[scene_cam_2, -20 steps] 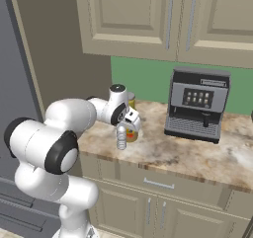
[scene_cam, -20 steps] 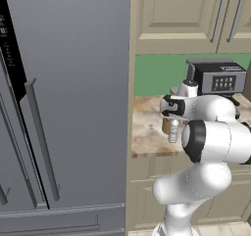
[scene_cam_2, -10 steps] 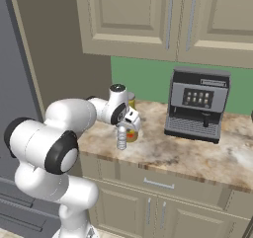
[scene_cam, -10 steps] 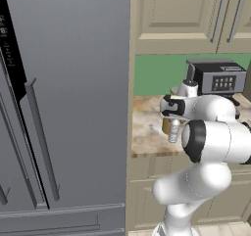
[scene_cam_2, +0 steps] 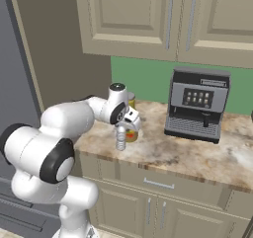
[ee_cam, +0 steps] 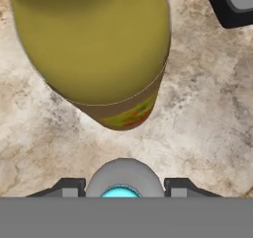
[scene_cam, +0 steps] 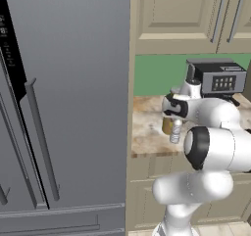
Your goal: Place the drinks on the dining counter in a tight cluster.
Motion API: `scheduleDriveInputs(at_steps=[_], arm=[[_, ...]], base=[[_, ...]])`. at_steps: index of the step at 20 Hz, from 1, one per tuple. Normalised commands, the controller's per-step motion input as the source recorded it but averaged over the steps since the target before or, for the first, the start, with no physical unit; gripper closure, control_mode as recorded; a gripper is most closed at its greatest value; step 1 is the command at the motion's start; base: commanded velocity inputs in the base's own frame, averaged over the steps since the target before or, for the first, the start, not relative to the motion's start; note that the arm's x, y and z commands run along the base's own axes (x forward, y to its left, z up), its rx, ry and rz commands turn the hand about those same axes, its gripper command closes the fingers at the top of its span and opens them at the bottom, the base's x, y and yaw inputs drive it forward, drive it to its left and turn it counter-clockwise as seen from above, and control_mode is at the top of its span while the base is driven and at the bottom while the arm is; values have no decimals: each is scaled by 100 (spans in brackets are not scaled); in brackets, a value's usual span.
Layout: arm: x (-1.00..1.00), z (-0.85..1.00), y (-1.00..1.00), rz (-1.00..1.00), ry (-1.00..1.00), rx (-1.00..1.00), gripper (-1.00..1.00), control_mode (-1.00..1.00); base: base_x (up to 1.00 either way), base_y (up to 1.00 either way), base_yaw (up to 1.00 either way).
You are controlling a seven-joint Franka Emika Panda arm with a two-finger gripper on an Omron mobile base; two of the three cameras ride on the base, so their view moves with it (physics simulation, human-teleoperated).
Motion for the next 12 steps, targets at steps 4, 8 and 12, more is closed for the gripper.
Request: scheduleDriveInputs(at_steps=[4, 8, 12], arm=[[-96, 67, 0, 0, -9, 0, 100, -100], [-89, 78, 0, 0, -8, 0, 100, -100], [-78, 58, 0, 0, -5, 0, 100, -100]], base=[[0, 0, 0], [0, 0, 0], [0, 0, 0]])
